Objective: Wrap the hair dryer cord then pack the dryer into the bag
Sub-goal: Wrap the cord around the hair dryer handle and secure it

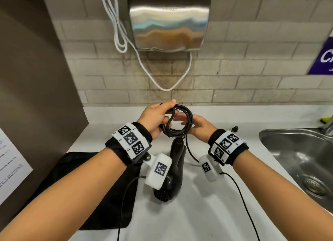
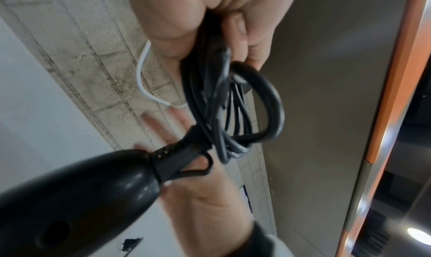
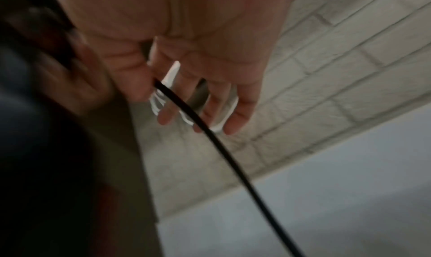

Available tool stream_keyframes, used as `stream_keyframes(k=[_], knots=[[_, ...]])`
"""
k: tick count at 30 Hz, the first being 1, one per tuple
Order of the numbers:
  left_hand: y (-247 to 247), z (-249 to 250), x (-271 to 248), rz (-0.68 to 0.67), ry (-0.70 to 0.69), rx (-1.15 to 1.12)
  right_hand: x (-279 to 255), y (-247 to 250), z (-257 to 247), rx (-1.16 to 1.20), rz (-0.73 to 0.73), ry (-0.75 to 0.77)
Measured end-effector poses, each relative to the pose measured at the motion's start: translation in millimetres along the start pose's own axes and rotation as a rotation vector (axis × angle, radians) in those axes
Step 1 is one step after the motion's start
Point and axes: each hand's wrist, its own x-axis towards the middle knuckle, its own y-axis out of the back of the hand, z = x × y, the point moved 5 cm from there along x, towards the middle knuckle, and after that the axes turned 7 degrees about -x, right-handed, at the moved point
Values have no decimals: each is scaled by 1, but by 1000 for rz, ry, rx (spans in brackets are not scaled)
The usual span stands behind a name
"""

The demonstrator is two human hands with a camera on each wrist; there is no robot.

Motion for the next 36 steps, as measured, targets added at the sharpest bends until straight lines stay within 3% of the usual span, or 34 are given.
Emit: stream_keyframes(k=[2,6,13,16,22,25,32,36], knots=[[1,1,1,-1,0,-14,-6,3,-16,24,-6,91],[1,-1,3,-8,7,-32,-7,5,-10,-92,29,74],[3,-7,-3,-43,67,-59,21,44,47,-182,200,-205],[3,-6,-3,-27,47,-72,24,42,47,-304,105,-235],[9,5,4,21,-51,-88,-11,36,-5,-169,-213,-132],[11,7,7,36,-88,-96,-31,32,-20,-151,-304,-80],[-3,5,1,-70,-96,-39,-24,18,-12,-254,-343,-161],[-4,7,-2,-105,-79,32,-14,39,-9,-360,-224,-264]])
